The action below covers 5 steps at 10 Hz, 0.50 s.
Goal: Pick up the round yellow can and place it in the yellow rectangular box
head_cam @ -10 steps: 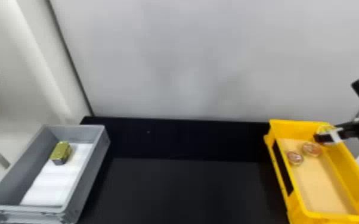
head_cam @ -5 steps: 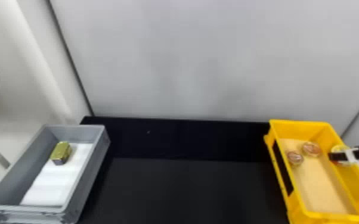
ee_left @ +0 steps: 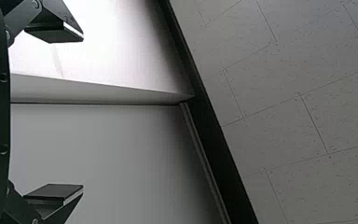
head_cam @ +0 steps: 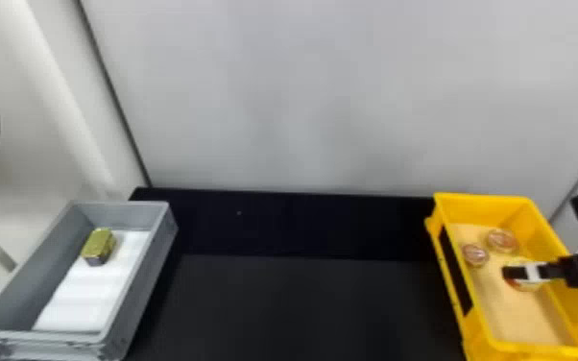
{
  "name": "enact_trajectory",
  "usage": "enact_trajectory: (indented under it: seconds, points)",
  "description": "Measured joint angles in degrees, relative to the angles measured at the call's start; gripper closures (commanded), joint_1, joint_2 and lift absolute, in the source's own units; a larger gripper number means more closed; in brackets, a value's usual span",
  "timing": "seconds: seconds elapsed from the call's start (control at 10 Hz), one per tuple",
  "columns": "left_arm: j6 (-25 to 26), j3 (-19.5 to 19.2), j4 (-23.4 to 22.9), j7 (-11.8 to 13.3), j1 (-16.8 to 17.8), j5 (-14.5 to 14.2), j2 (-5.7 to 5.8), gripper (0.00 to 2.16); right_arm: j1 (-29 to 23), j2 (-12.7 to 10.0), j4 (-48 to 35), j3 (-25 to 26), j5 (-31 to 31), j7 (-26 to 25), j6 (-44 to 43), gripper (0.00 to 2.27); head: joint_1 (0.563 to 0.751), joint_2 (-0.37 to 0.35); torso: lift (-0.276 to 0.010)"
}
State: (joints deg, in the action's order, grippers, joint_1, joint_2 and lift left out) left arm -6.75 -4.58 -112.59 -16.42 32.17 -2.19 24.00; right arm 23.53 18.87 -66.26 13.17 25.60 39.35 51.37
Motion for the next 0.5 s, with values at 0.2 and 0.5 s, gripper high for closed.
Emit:
enact_trajectory:
  seconds: [0.2, 0.5]
  points:
    - [-0.18, 0.08, 0.00, 0.04, 0.00, 0.07, 0.06, 0.14, 1.16, 0.01, 5.51, -0.64, -6.43, -5.28, -1.13, 0.68, 0.663, 0.054, -0.010]
    - [-0.30, 0.25, 0.05, 0.04, 0.14, 0.08, 0.09, 0.14, 2.18, 0.11, 10.50, -1.11, -10.89, -8.83, -1.68, 0.68, 0.663, 0.054, -0.010]
